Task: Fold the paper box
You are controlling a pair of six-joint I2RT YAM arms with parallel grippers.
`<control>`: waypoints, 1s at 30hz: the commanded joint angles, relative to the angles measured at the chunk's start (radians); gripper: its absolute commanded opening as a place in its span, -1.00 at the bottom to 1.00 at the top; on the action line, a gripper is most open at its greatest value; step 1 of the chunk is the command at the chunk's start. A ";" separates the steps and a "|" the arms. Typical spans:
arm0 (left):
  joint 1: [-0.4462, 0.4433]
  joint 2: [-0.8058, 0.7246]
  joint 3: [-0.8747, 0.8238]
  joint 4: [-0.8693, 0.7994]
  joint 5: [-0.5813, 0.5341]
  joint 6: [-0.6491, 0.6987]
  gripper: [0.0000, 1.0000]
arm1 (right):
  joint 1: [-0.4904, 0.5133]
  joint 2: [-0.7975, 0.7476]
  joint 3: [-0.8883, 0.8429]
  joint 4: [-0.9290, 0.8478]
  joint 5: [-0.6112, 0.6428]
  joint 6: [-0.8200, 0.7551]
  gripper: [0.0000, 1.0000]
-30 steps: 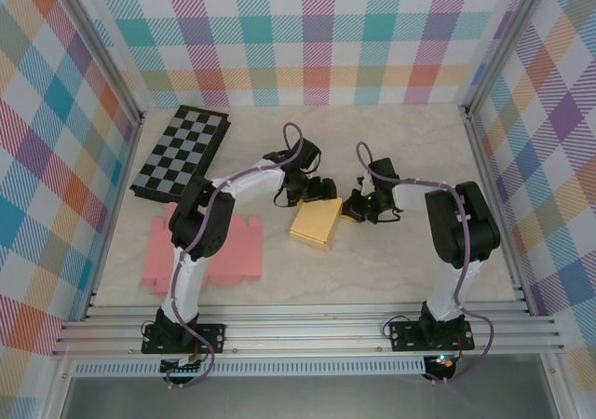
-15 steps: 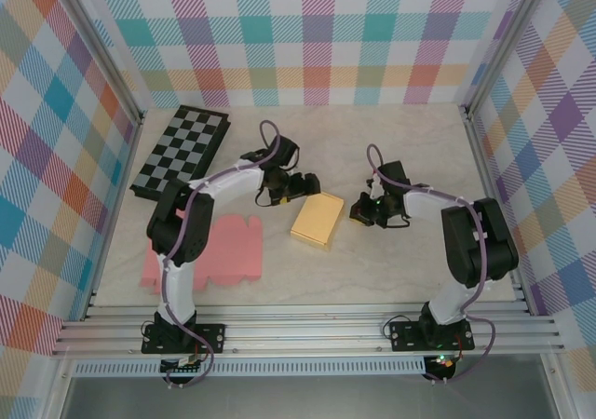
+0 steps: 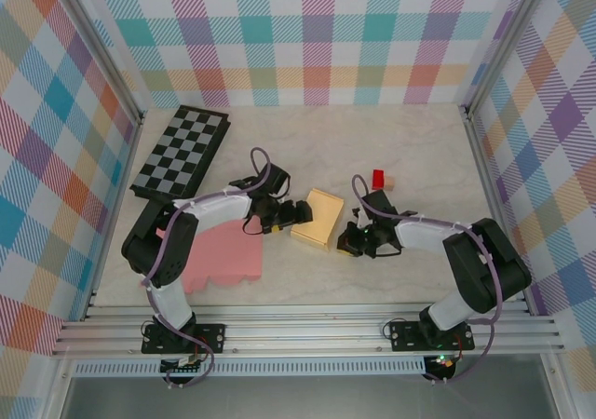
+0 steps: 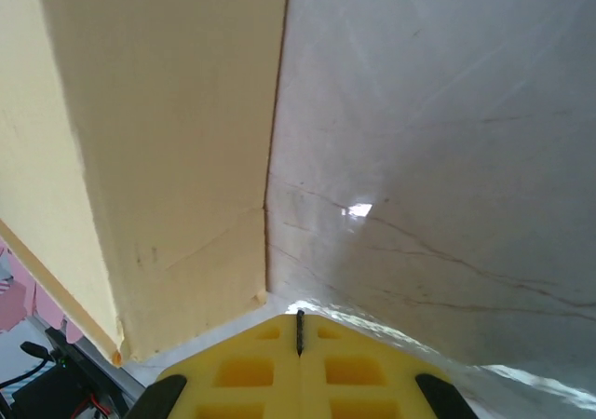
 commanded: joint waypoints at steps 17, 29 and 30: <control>-0.078 -0.017 -0.007 0.032 -0.037 -0.089 0.79 | 0.076 0.015 -0.033 0.127 0.036 0.147 -0.99; -0.089 -0.023 -0.026 0.042 -0.038 -0.119 0.79 | 0.078 -0.006 -0.067 0.140 0.037 0.173 -0.99; -0.093 -0.021 -0.025 0.043 -0.040 -0.123 0.79 | 0.079 -0.004 -0.068 0.149 0.034 0.178 -0.99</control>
